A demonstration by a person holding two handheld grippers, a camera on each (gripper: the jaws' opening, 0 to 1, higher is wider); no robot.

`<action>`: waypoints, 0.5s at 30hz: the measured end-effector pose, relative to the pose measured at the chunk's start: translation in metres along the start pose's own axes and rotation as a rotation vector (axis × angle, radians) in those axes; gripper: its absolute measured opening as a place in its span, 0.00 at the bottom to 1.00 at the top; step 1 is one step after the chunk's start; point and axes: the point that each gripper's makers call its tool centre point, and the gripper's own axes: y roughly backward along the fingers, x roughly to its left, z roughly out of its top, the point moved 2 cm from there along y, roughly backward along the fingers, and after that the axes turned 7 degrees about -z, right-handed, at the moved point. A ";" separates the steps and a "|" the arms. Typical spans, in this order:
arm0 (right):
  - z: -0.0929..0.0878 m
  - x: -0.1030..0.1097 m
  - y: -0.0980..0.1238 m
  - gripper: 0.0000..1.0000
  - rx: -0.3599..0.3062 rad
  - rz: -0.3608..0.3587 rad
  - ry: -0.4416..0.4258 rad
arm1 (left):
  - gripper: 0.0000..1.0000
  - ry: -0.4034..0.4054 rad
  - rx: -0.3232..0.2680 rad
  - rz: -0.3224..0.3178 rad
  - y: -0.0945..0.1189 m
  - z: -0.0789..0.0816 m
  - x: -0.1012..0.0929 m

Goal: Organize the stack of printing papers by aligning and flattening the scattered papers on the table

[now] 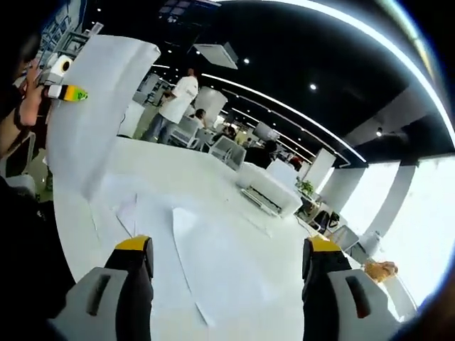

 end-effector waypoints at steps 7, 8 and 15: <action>-0.004 -0.001 0.000 0.81 0.012 -0.001 -0.004 | 0.06 -0.001 -0.001 0.000 0.000 0.001 0.001; -0.005 -0.002 0.000 0.81 0.013 -0.001 -0.004 | 0.06 -0.001 -0.001 0.000 0.000 0.001 0.001; -0.015 -0.008 -0.005 0.81 0.035 -0.012 -0.018 | 0.06 0.000 -0.001 0.005 0.000 0.001 0.002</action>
